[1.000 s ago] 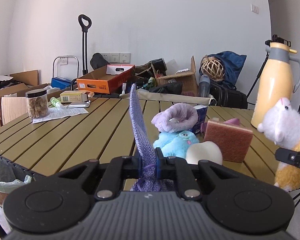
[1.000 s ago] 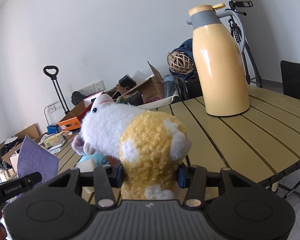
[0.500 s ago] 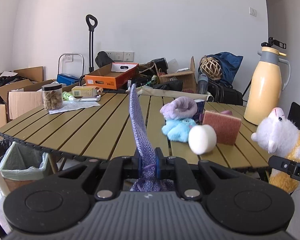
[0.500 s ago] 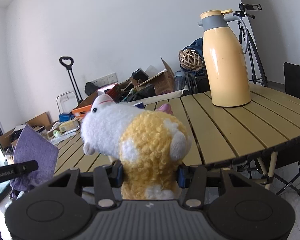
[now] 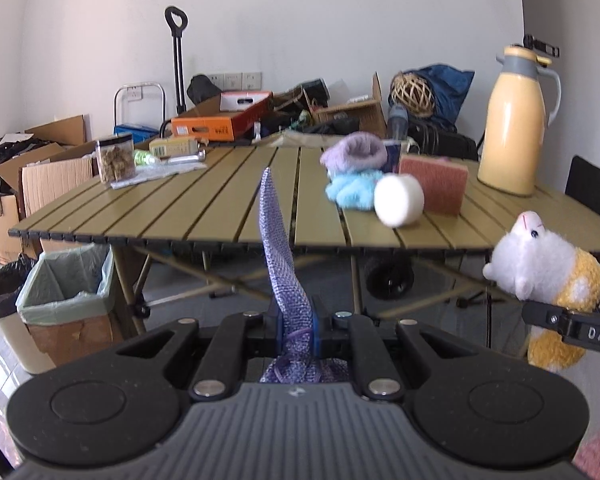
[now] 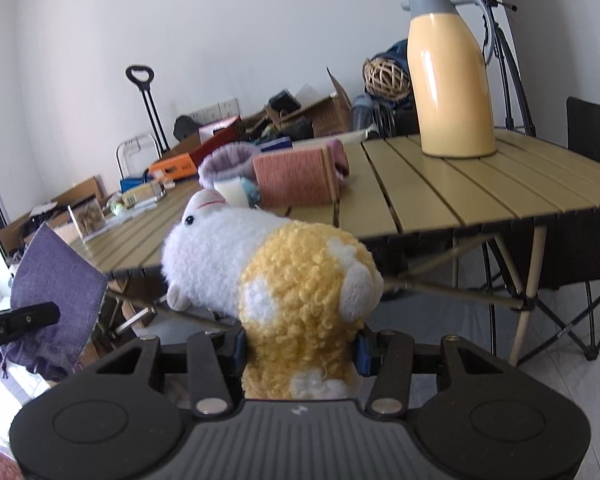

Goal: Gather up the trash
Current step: 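Lift the lavender bag with the left gripper and carry it off the table, then lower the lavender bag into the black bin and open the left gripper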

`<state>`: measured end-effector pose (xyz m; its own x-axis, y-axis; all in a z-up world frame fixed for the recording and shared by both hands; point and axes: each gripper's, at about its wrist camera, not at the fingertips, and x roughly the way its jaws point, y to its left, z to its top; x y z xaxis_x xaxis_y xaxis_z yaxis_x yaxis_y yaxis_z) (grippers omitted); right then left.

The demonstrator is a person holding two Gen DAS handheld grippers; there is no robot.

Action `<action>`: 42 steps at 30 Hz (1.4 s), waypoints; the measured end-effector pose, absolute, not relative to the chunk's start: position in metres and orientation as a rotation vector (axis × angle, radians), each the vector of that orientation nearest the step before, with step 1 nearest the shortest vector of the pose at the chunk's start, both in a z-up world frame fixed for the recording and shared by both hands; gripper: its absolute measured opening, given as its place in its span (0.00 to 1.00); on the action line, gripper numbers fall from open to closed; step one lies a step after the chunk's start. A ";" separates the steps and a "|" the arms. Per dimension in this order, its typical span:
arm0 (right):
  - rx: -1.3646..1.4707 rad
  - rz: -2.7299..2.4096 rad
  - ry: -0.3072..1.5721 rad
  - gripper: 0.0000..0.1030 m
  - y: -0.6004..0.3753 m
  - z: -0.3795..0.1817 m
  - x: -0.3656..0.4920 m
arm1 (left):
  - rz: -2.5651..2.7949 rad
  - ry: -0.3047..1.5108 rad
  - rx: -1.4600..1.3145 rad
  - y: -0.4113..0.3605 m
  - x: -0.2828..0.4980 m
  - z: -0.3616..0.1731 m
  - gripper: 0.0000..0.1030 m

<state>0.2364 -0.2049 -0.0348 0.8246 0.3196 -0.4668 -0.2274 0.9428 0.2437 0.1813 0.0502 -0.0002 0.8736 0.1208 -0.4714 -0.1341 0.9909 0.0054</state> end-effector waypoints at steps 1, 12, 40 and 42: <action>0.178 0.292 0.536 0.46 -0.205 -0.037 0.236 | 0.131 0.501 -0.025 0.050 0.180 -0.004 0.13; 0.132 0.287 0.644 0.46 -0.200 -0.069 0.237 | 0.131 0.633 -0.005 0.050 0.177 -0.046 0.13; 0.175 0.157 0.837 0.46 -0.224 -0.127 0.273 | 0.113 0.944 -0.045 0.043 0.240 -0.114 0.13; 0.177 0.149 0.841 0.46 -0.226 -0.130 0.276 | 0.108 0.959 -0.054 0.040 0.248 -0.115 0.13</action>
<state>0.2761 -0.2260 -0.1298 0.6578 0.2008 -0.7260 -0.0610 0.9748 0.2144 0.2480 0.0400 -0.1152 0.5694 0.0678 -0.8193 -0.1159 0.9933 0.0017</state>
